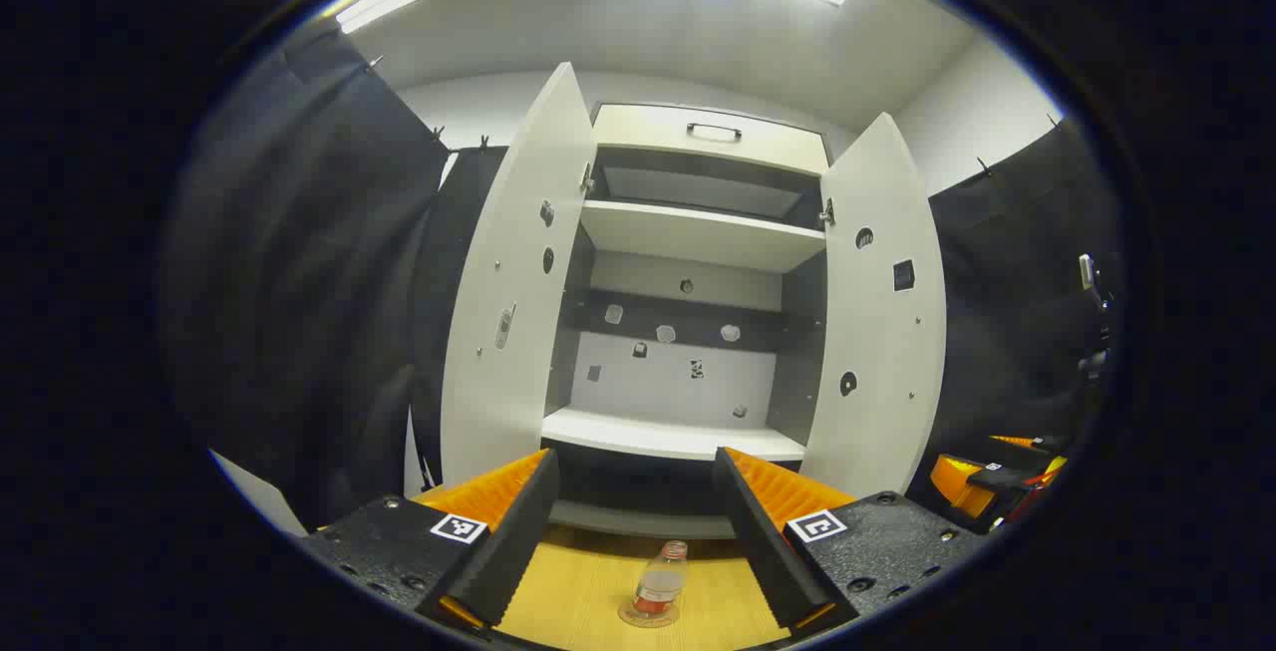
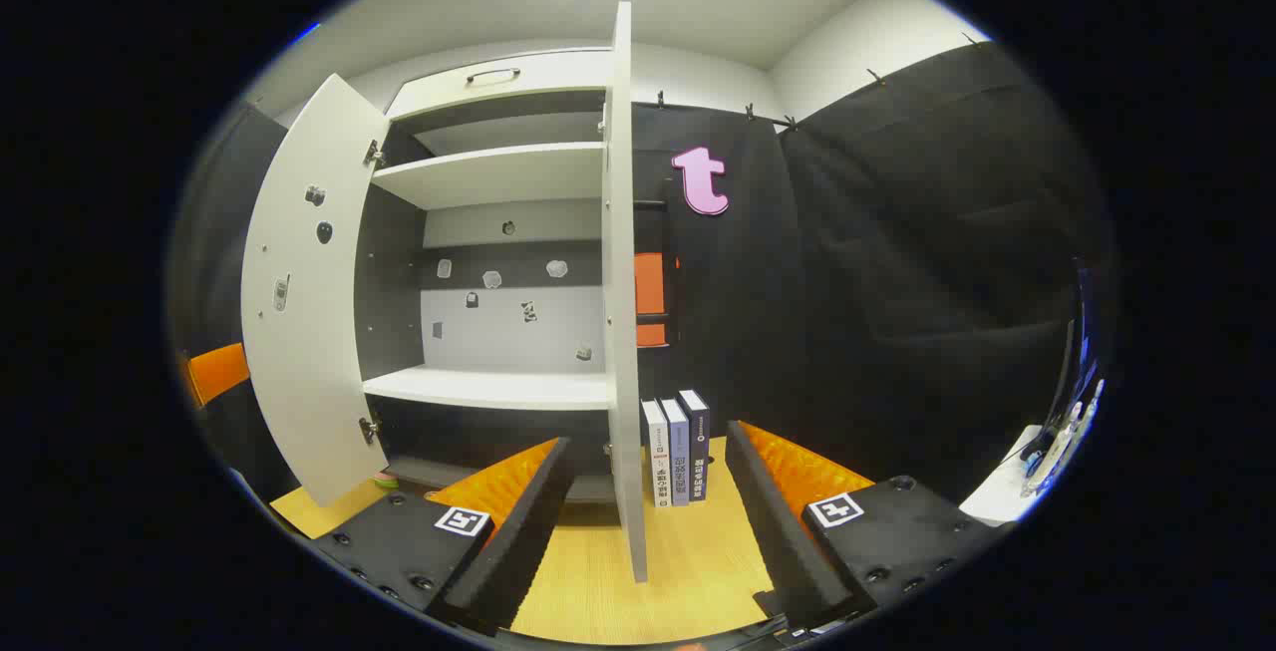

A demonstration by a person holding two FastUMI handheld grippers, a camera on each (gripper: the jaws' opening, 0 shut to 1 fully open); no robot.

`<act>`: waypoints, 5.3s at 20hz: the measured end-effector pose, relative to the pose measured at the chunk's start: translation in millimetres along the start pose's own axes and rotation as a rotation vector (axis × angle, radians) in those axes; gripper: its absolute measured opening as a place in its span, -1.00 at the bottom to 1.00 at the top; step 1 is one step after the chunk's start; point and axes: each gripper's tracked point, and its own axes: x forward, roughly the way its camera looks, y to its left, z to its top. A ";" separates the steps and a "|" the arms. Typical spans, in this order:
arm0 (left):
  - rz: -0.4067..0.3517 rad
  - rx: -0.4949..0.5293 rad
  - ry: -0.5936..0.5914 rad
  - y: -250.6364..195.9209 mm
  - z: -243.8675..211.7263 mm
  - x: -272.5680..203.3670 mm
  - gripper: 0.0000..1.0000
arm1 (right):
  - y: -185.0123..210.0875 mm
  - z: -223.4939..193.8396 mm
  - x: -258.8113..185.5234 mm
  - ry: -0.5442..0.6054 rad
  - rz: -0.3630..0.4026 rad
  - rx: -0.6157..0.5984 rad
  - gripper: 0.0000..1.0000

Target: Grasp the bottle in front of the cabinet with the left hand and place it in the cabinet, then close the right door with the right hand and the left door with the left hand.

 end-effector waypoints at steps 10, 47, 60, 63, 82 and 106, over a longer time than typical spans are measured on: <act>-0.095 -0.073 0.082 -26.7 -15.4 14.3 0.89 | -7.1 1.2 -26.2 0.025 -0.022 -0.020 1.00; -0.133 -0.045 0.617 -34.8 -333.7 91.5 0.91 | -15.5 -9.5 -17.8 0.067 -0.070 -0.051 0.84; -0.131 -0.042 0.706 -44.2 -393.4 112.4 0.89 | -61.4 -23.8 -39.5 0.134 -0.196 -0.085 0.84; -0.147 -0.033 0.701 -46.9 -390.6 114.3 0.63 | -66.3 -24.8 -41.7 0.140 -0.211 -0.080 0.84; -0.224 -0.096 0.586 -30.4 -192.2 135.0 0.55 | -37.8 -35.4 -19.5 0.136 -0.125 -0.042 0.99; -0.272 0.079 0.447 -54.5 -74.5 317.5 0.55 | -99.3 -60.9 -13.7 0.165 -0.259 0.049 0.99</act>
